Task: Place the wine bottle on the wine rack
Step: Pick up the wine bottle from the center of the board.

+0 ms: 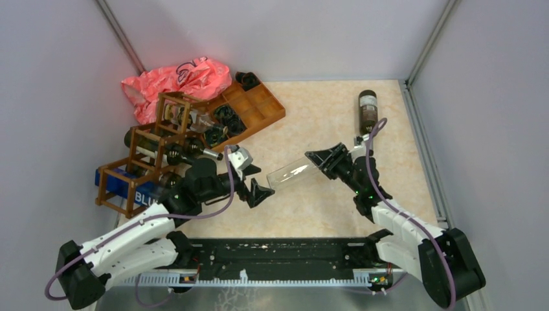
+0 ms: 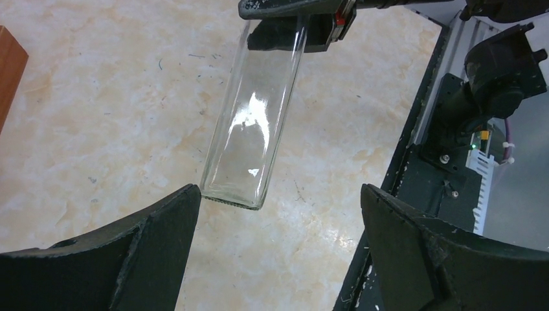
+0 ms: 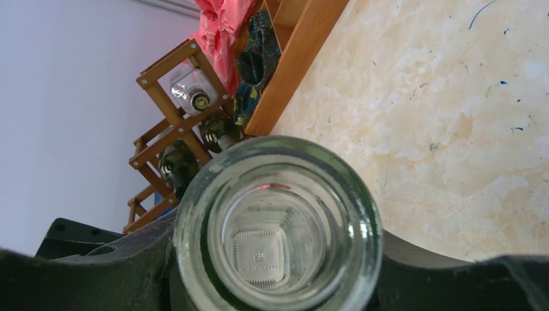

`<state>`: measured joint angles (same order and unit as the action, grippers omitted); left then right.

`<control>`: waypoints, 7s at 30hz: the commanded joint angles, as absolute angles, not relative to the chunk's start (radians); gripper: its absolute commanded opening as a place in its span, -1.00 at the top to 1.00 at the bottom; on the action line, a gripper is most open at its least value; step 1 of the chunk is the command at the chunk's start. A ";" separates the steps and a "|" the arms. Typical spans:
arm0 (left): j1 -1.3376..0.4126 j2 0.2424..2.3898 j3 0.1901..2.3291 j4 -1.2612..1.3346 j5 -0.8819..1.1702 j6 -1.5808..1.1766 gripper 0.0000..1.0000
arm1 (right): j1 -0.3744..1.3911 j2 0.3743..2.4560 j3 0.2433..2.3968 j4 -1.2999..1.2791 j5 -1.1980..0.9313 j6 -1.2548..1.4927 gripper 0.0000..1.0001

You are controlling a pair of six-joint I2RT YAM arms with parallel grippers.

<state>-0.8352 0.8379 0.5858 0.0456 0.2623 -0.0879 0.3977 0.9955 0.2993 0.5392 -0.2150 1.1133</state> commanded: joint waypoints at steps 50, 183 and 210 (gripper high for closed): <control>-0.819 1.513 0.907 -0.007 0.446 0.323 0.18 | 0.411 1.026 0.245 0.839 -0.277 1.215 1.00; -0.785 1.259 0.923 -0.561 0.681 0.844 1.00 | 0.890 1.070 0.750 -0.421 -0.444 -0.517 -0.70; -0.786 1.103 0.809 -0.404 0.565 0.758 -0.97 | 0.890 0.888 0.648 -0.265 -0.461 -0.336 1.00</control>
<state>-0.7895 1.1316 0.8219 -0.4671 0.5797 0.7704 0.8814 0.9047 0.6285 -0.3725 -0.4599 -0.3779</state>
